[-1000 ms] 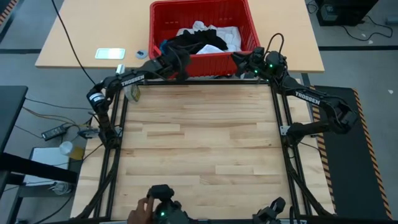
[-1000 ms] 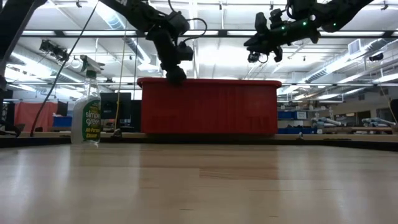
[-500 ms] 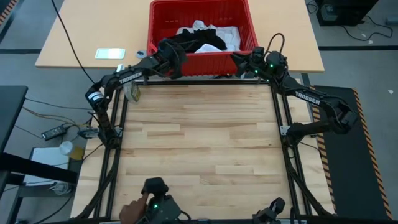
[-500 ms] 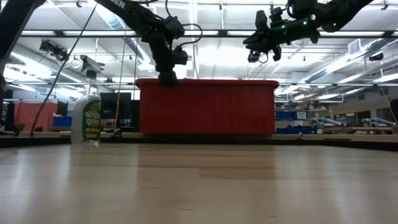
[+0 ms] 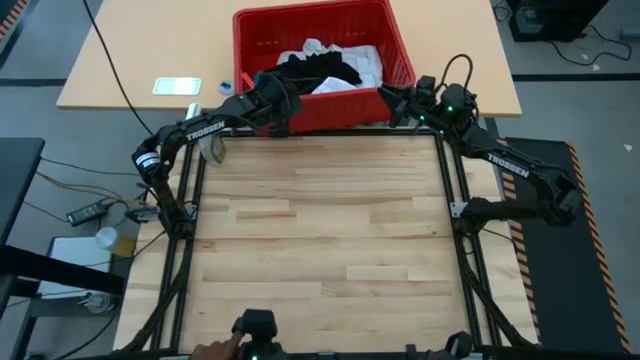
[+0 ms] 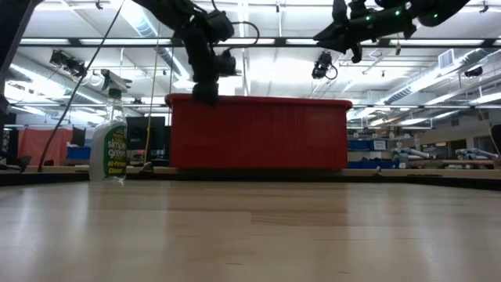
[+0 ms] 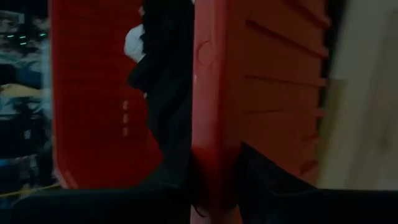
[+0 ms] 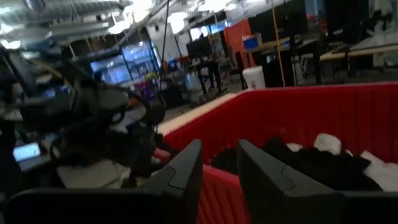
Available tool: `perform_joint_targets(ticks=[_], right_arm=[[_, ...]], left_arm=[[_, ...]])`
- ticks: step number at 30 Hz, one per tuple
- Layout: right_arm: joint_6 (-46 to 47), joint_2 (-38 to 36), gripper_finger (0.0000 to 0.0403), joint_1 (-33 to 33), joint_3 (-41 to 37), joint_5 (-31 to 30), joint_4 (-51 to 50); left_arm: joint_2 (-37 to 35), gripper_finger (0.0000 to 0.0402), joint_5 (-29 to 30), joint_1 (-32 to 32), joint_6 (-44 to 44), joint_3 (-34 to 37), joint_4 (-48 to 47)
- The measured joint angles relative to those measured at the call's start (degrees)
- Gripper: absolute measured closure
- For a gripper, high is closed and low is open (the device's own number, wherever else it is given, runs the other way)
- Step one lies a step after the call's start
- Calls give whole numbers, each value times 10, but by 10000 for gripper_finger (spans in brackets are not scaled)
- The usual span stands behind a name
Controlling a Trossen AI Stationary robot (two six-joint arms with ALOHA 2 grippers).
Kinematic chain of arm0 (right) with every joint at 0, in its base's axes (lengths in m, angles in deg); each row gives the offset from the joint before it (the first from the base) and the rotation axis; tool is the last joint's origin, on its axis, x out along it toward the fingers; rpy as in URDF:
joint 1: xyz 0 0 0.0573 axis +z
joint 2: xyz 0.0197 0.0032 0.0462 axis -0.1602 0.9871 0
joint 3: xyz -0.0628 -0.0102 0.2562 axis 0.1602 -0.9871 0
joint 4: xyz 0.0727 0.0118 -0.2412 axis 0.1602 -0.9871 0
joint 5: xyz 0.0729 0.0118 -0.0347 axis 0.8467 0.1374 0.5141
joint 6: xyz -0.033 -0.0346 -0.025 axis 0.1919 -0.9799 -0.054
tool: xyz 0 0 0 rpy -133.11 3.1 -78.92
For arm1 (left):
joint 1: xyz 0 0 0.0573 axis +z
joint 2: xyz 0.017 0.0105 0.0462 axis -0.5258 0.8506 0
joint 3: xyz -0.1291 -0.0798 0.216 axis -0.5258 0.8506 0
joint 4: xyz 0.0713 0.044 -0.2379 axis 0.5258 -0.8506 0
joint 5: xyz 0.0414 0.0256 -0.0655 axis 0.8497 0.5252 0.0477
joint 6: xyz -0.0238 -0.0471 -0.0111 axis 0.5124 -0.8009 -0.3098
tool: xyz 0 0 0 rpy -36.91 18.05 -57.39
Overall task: Fold laundry
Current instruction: Fold the white polo shirt
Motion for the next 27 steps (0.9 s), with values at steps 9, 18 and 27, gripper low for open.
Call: perform_joint_targets(ticks=[9,18,27], right_arm=[[-40,18,294,87,30,-48,-105],[-106,173,294,90,210,-107,-178],[-123,355,290,17,403,34,-257]], left_arm=[[-31,320,-4,-16,-50,0,-116],[-39,307,0,-18,-109,0,-140],[-59,210,-22,-24,-234,0,-141]])
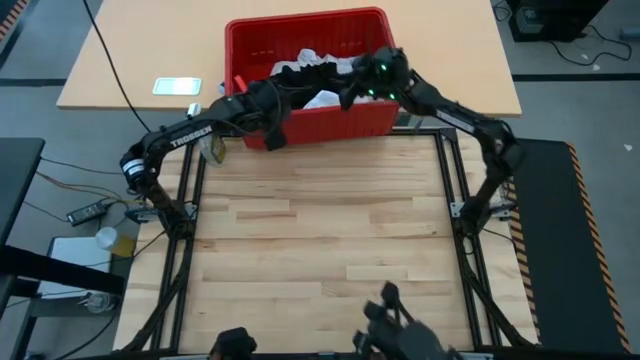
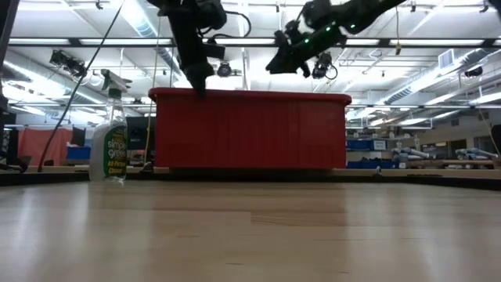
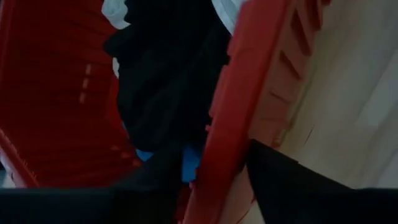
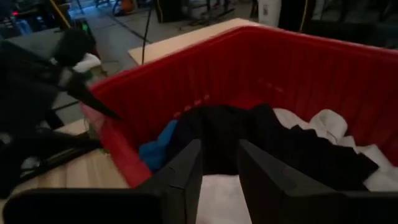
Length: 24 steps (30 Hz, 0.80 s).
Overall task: Fold laundry
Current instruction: Fold the white polo shirt
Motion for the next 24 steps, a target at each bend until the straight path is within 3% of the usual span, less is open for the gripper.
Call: perform_joint_targets(ticks=[6,11,16,24], right_arm=[[-30,87,251,-18,100,52,-72],[-52,129,176,-20,143,64,-105],[-46,167,116,-31,162,19,-141],[-22,207,122,-50,164,57,-170]], left_arm=[[-50,158,-56,-1,-63,-2,16],[-102,156,-124,1,-142,-1,19],[-144,166,-149,-6,-233,-1,21],[-168,181,-150,-24,-261,-1,24]])
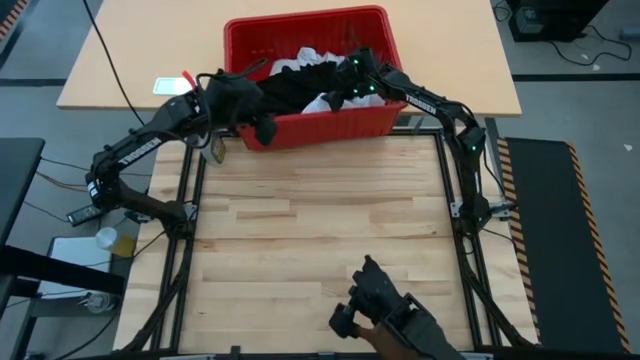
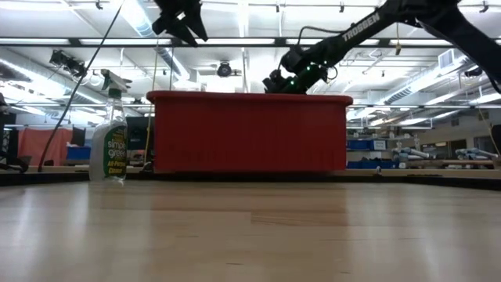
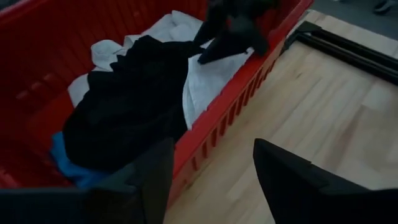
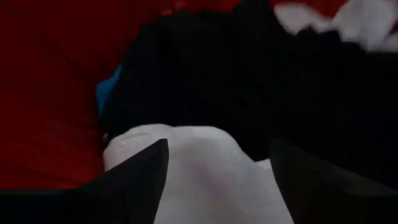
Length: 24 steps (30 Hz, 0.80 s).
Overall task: Fold laundry
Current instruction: Fold the white polo shirt
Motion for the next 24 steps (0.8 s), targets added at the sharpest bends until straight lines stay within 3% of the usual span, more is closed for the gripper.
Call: perform_joint_targets(ticks=[8,19,24], right_arm=[[14,-4,173,-14,0,-6,-32],[-15,-1,191,-14,-9,48,-49],[-49,1,245,-15,-11,43,-53]], left_arm=[[0,189,1,-3,6,0,1],[-1,189,2,-2,23,0,1],[-1,189,2,-1,23,0,9]])
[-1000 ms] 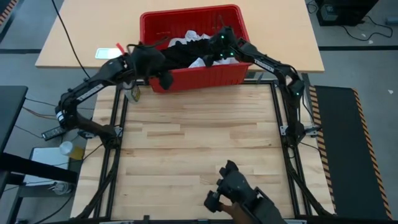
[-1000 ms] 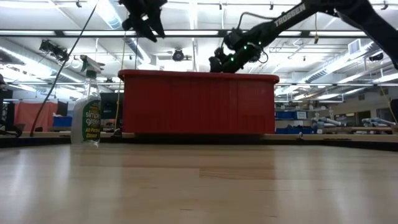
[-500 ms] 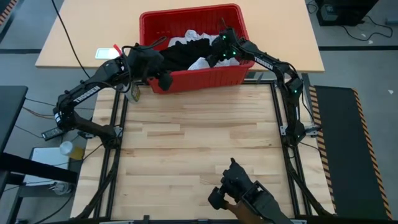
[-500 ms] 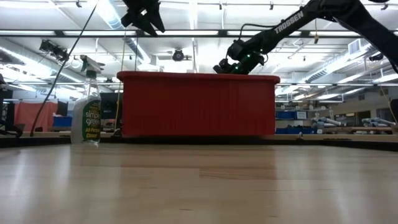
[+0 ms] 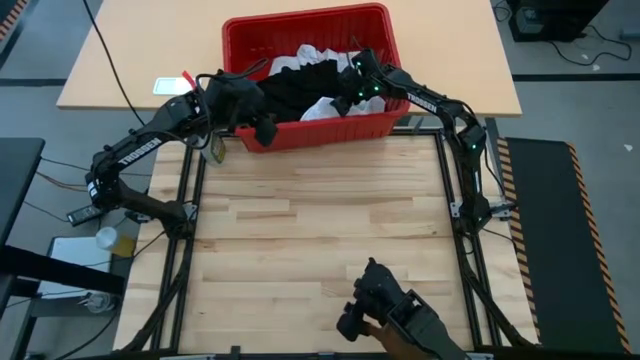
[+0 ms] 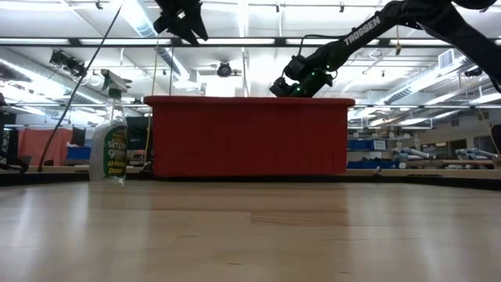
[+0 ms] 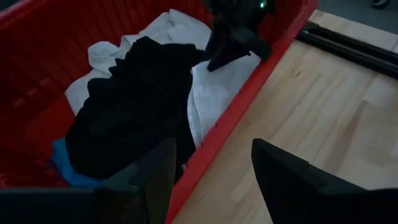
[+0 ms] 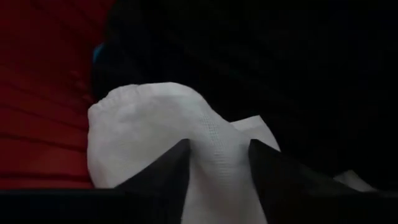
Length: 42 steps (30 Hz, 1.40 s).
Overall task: Fold laundry
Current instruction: Fold the white polo shirt
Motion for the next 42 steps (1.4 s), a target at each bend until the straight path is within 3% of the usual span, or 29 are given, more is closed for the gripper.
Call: perform_joint_targets(ticks=[7,9,15,21,25,28,32,38,42], right_arm=[[-20,8,376,-7,0,17,-20],[-26,8,392,-7,1,14,-22],[-31,-4,397,-9,46,-29,-23],[-5,-10,399,-9,187,-44,-9],[45,-16,400,-8,282,-42,62],[126,-67,400,-12,243,-11,210],[184,-115,400,-15,243,48,305],[231,-171,400,-4,242,174,336],[236,-214,400,13,242,188,326]], left_arm=[[0,189,0,0,-10,0,27],[0,189,0,0,-13,0,27],[0,189,0,0,-16,0,26],[0,189,0,5,-33,0,41],[0,189,0,11,-31,0,81],[0,189,0,14,-24,0,134],[0,189,-1,14,-15,0,217],[13,189,-62,10,17,0,313],[26,189,-121,-2,18,0,324]])
